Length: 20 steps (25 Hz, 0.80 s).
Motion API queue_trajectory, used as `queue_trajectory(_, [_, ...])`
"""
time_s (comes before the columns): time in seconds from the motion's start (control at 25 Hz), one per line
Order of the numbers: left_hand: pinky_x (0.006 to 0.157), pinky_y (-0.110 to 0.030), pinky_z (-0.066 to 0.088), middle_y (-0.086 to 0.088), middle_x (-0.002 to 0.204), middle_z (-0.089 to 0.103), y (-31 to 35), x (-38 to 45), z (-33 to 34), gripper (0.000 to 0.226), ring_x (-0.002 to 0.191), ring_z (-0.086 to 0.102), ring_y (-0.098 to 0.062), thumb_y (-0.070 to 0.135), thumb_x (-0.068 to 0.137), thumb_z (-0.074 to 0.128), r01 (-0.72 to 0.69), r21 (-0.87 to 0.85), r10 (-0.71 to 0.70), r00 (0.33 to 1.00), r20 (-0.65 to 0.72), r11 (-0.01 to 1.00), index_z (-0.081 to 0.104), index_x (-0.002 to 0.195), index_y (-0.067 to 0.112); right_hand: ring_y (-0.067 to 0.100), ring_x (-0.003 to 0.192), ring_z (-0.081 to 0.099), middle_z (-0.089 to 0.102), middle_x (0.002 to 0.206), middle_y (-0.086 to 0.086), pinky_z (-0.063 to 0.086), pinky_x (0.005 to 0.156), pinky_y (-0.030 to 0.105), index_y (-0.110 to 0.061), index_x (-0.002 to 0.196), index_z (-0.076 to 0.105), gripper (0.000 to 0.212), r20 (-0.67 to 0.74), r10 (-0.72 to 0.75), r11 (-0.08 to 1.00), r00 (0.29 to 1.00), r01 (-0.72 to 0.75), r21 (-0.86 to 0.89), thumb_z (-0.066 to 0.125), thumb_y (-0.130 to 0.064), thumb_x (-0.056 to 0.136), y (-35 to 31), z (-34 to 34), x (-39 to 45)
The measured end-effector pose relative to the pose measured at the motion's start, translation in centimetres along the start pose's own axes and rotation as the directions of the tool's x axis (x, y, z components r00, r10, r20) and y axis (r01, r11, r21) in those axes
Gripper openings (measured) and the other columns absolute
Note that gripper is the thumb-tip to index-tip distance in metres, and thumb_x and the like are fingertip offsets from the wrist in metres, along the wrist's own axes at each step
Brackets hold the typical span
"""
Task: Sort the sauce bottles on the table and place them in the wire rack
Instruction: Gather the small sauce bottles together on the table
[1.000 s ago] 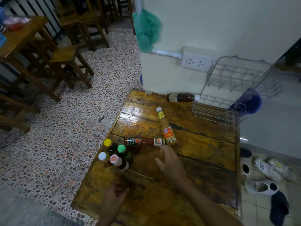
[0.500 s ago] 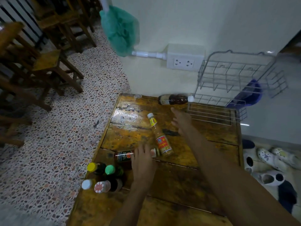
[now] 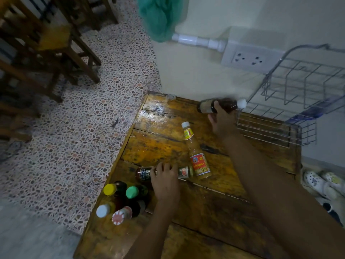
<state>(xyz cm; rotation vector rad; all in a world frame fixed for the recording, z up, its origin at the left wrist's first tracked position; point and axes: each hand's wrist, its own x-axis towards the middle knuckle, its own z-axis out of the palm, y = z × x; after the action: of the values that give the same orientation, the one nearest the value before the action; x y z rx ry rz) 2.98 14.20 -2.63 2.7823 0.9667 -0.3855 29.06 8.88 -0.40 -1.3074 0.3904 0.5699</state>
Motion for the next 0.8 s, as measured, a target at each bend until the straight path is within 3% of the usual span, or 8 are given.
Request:
queue_trajectory(0.08, [0.12, -0.049, 0.03, 0.002, 0.145, 0.057, -0.1, -0.7, -1.1, 0.045, 0.146, 0.039, -0.025, 0.023, 0.1, 0.059, 0.007, -0.084, -0.011, 0.999, -0.042, 0.996, 0.051, 0.143, 0.032, 0.024, 0.13, 0.053, 0.056, 0.14, 0.007, 0.053, 0.101, 0.039, -0.009, 0.142, 0.048, 0.051, -0.042, -0.135, 0.988, 0.99, 0.131, -0.081, 0.069, -0.013, 0.095, 0.0, 0.0, -1.6])
queue_trajectory(0.12, [0.119, -0.048, 0.031, 0.003, 0.146, 0.057, 0.0, -1.0, -1.7, 0.046, 0.147, 0.039, -0.025, 0.021, 0.101, 0.059, 0.001, -0.131, -0.009, 0.998, -0.06, 0.991, 0.049, 0.145, 0.032, 0.021, 0.125, 0.056, 0.061, 0.133, 0.002, 0.051, 0.103, 0.04, -0.01, 0.136, 0.053, 0.049, -0.04, -0.269, 0.936, 0.962, 0.251, -0.247, 0.073, -0.014, 0.092, 0.2, -0.3, -2.4])
queue_trajectory(0.2, [0.116, -0.048, 0.038, 0.003, 0.148, 0.057, 0.7, -1.8, -2.9, 0.05, 0.148, 0.04, -0.026, 0.015, 0.099, 0.06, -0.034, -0.216, 0.011, 0.994, -0.105, 0.976, 0.049, 0.146, 0.029, 0.006, 0.115, 0.059, 0.063, 0.118, -0.021, 0.047, 0.095, 0.018, -0.017, 0.127, 0.059, 0.047, 0.088, -0.537, 0.686, 0.839, 0.496, -0.533, 0.08, -0.025, 0.086, 0.8, -1.5, -4.5])
queue_trajectory(0.28, [0.109, -0.048, 0.046, 0.002, 0.146, 0.059, 1.8, -3.8, -4.1, 0.052, 0.148, 0.042, -0.026, 0.009, 0.095, 0.066, -0.081, -0.325, 0.02, 0.982, -0.187, 0.942, 0.053, 0.142, 0.025, -0.013, 0.104, 0.058, 0.062, 0.107, -0.036, 0.039, 0.081, 0.0, -0.032, 0.121, 0.06, 0.043, 0.263, -0.616, 0.541, 0.742, 0.642, -0.544, 0.081, -0.035, 0.083, 1.0, -3.0, -7.7])
queue_trajectory(0.44, [0.092, -0.037, 0.055, 0.011, 0.137, 0.06, 2.5, -10.1, -3.0, 0.053, 0.132, 0.054, -0.012, 0.011, 0.092, 0.069, -0.103, -0.621, -0.104, 0.952, -0.288, 0.777, 0.049, 0.134, 0.034, -0.011, 0.093, 0.063, 0.065, 0.096, -0.037, 0.042, 0.062, 0.003, -0.043, 0.117, 0.057, 0.047, 0.554, -0.42, 0.379, 0.718, 0.694, -0.612, 0.078, -0.058, 0.077, 1.7, -4.7, -14.0])
queue_trajectory(0.56, [0.09, -0.031, 0.055, 0.019, 0.123, 0.066, 1.4, -14.8, -1.0, 0.039, 0.115, 0.064, -0.007, 0.029, 0.097, 0.07, 0.033, -0.804, -0.317, 0.928, -0.196, 0.594, 0.05, 0.127, 0.044, 0.002, 0.098, 0.064, 0.065, 0.11, -0.022, 0.05, 0.071, 0.02, -0.036, 0.134, 0.046, 0.069, 0.7, -0.183, 0.323, 0.69, 0.715, -0.62, 0.083, -0.048, 0.077, 5.7, -4.7, -17.6])
queue_trajectory(0.64, [0.09, -0.037, 0.058, 0.011, 0.123, 0.071, 0.3, -16.9, 0.3, 0.037, 0.111, 0.068, -0.014, 0.034, 0.096, 0.071, 0.119, -0.842, -0.427, 0.893, -0.141, 0.526, 0.054, 0.129, 0.037, 0.018, 0.108, 0.066, 0.07, 0.12, -0.003, 0.054, 0.085, 0.036, -0.029, 0.136, 0.049, 0.065, 0.757, -0.072, 0.304, 0.65, 0.737, -0.604, 0.081, -0.038, 0.081, 9.2, -4.7, -19.0])
queue_trajectory(0.8, [0.087, -0.039, 0.059, 0.003, 0.125, 0.072, -1.1, -18.8, 0.9, 0.04, 0.111, 0.069, -0.018, 0.031, 0.096, 0.073, 0.155, -0.879, -0.541, 0.831, -0.131, 0.45, 0.055, 0.131, 0.027, 0.025, 0.109, 0.066, 0.07, 0.121, 0.003, 0.048, 0.08, 0.028, -0.033, 0.13, 0.049, 0.055, 0.811, 0.036, 0.204, 0.583, 0.791, -0.577, 0.074, -0.039, 0.082, 13.6, -4.6, -20.2])
